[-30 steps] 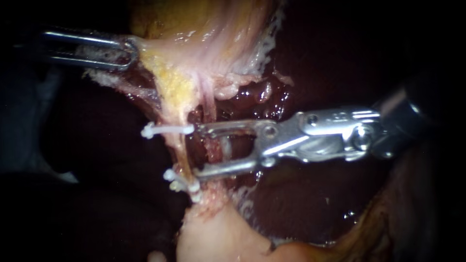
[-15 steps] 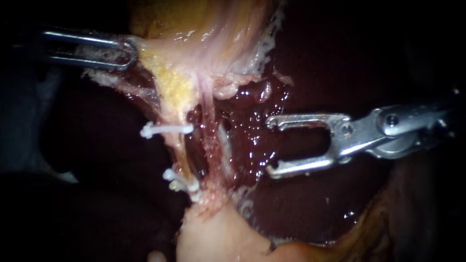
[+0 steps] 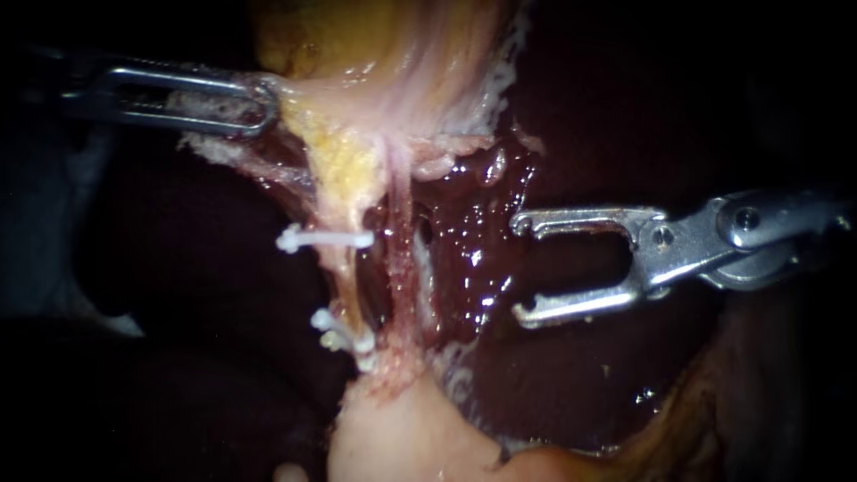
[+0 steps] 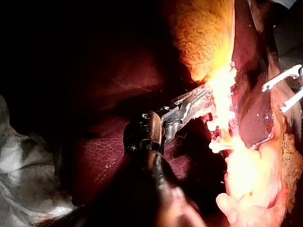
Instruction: Going back third clip left tube
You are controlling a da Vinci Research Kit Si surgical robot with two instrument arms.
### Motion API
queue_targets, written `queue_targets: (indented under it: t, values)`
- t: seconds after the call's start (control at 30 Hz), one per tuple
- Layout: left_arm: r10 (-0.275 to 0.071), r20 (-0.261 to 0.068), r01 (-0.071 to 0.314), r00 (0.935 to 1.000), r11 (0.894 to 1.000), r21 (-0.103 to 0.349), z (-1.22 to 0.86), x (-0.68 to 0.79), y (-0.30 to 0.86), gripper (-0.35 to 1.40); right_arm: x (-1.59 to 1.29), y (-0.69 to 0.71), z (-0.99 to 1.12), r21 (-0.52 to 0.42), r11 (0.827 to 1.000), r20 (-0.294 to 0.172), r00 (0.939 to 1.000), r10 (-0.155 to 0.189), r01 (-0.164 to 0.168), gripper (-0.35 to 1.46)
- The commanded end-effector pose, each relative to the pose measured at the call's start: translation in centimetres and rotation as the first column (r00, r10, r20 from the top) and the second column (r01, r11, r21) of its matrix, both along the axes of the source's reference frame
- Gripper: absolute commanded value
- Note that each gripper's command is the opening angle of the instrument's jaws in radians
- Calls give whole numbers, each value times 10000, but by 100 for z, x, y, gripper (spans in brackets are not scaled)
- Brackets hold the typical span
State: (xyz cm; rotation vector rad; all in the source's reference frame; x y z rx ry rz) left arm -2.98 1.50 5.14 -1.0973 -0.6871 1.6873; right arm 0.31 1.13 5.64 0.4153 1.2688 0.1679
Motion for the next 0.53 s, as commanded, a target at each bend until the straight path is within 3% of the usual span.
queue_targets:
  t: [0.03, 0.27, 0.53]
  values:
    - [4, -6, -4, 10000, 10000, -16, 3, -4, -1, -35, -1, 0, 0, -3, 10000, -1, 10000, 1, -1, 50]
    - [137, -59, -137, 9999, 9999, -7, 15, -20, -7, -35, -1, 0, 0, -2, 10000, -1, 10000, 0, 0, 50]
    - [163, -40, -163, 9999, 9999, 2, 15, -17, -5, -35, 0, -1, -2, 2, 10000, -2, 10000, 1, -1, 50]
